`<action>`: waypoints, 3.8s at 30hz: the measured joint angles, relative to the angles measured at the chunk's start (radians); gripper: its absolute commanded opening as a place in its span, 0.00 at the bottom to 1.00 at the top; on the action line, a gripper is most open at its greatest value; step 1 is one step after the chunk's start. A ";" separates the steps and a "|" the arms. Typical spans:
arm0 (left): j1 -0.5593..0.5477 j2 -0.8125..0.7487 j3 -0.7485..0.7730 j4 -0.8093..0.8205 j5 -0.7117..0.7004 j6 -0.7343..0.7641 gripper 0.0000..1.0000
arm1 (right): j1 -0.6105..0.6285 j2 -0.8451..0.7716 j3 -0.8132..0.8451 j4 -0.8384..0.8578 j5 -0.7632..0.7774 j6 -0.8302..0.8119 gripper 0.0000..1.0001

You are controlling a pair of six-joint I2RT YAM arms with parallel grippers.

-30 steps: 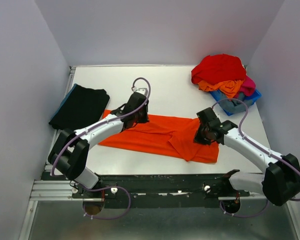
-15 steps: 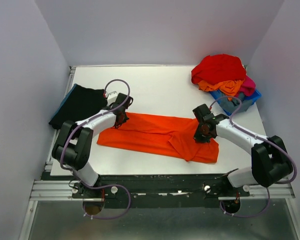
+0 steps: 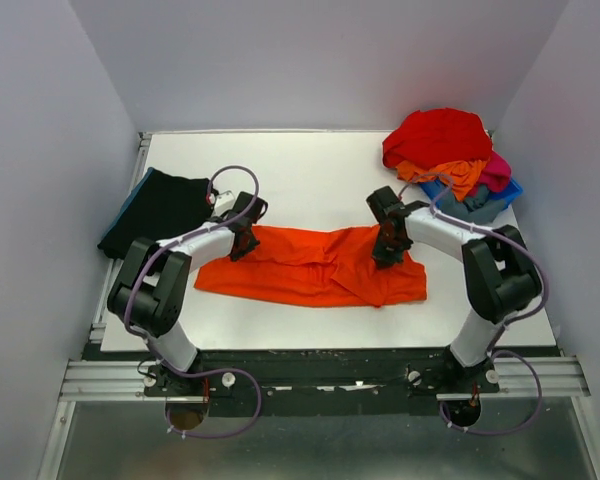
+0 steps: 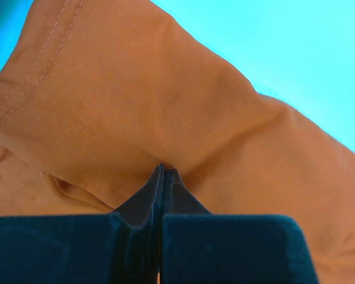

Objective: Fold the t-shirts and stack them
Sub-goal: Rotate the tshirt 90 degrees

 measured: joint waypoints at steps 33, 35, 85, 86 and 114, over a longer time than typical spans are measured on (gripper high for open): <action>-0.409 -0.688 -0.267 -0.045 0.180 -0.087 0.32 | 0.034 0.409 0.809 -0.088 -0.167 -0.265 0.47; -0.291 -0.653 -0.192 -0.027 0.189 -0.032 0.48 | 0.020 0.277 0.659 -0.015 -0.198 -0.241 0.54; 0.113 0.249 0.169 0.389 0.509 0.072 0.00 | -0.133 0.469 0.713 0.139 -0.270 -0.175 0.04; 0.119 0.270 0.197 0.389 0.510 0.068 0.00 | -0.139 0.504 0.767 0.127 -0.280 -0.184 0.06; 0.133 0.293 0.306 0.283 0.486 0.114 0.56 | -0.162 0.097 0.056 0.307 -0.478 -0.233 0.66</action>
